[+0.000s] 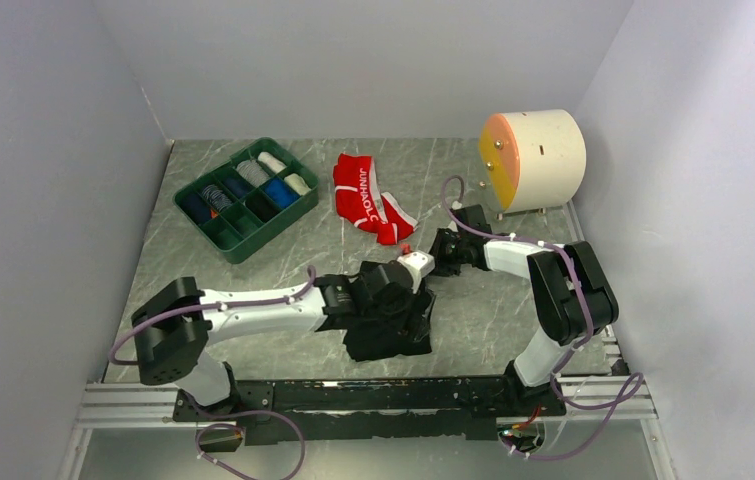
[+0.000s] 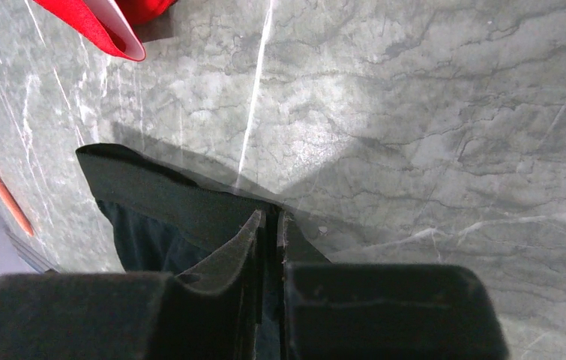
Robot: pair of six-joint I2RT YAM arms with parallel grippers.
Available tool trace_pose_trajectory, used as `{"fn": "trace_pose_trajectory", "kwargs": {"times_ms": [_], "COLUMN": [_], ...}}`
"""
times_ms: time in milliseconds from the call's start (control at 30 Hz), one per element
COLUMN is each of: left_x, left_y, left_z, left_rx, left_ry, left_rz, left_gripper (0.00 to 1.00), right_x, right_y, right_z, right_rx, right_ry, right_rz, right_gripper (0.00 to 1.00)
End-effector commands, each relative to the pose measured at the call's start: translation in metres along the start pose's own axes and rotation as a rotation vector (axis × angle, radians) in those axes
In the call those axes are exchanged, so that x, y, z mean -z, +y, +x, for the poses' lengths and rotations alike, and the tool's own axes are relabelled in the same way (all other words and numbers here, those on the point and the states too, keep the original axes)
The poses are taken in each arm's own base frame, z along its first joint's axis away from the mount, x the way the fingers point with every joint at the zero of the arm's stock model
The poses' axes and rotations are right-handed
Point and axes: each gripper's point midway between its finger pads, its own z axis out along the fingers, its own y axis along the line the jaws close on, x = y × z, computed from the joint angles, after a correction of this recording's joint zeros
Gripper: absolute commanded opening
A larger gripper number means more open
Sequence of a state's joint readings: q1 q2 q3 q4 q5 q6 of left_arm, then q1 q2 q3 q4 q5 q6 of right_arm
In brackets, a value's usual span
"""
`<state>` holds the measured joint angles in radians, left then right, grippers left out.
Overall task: Roll the underwear
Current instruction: Fold the underwear at the center of the board.
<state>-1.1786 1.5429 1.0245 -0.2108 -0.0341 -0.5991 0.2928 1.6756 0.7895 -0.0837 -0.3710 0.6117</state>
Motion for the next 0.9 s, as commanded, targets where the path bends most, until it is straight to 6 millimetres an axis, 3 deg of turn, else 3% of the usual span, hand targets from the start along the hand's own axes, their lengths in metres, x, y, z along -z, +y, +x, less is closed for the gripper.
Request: {"fn": "trace_pose_trajectory", "kwargs": {"times_ms": [0, 433, 733, 867], "left_x": [-0.009, -0.043, -0.052, -0.057], "left_y": [-0.011, -0.053, -0.059, -0.038], "left_z": [-0.006, 0.015, 0.016, 0.021], "left_rx": [-0.088, -0.278, -0.339, -0.338], "left_ry": [-0.02, -0.03, -0.028, -0.003], "left_rz": [-0.028, -0.077, -0.04, -0.158], "left_gripper": [0.81, 0.78, 0.75, 0.74], "right_x": [0.006, 0.012, 0.009, 0.01], "right_y": [-0.008, -0.016, -0.014, -0.013], "right_z": [-0.003, -0.008, -0.011, -0.014], "right_rx": [0.015, -0.011, -0.034, -0.039], "right_ry": [-0.015, -0.025, -0.02, -0.028], "right_rz": [0.04, 0.044, 0.02, 0.011], "right_gripper": [0.08, 0.05, 0.04, 0.04]}}
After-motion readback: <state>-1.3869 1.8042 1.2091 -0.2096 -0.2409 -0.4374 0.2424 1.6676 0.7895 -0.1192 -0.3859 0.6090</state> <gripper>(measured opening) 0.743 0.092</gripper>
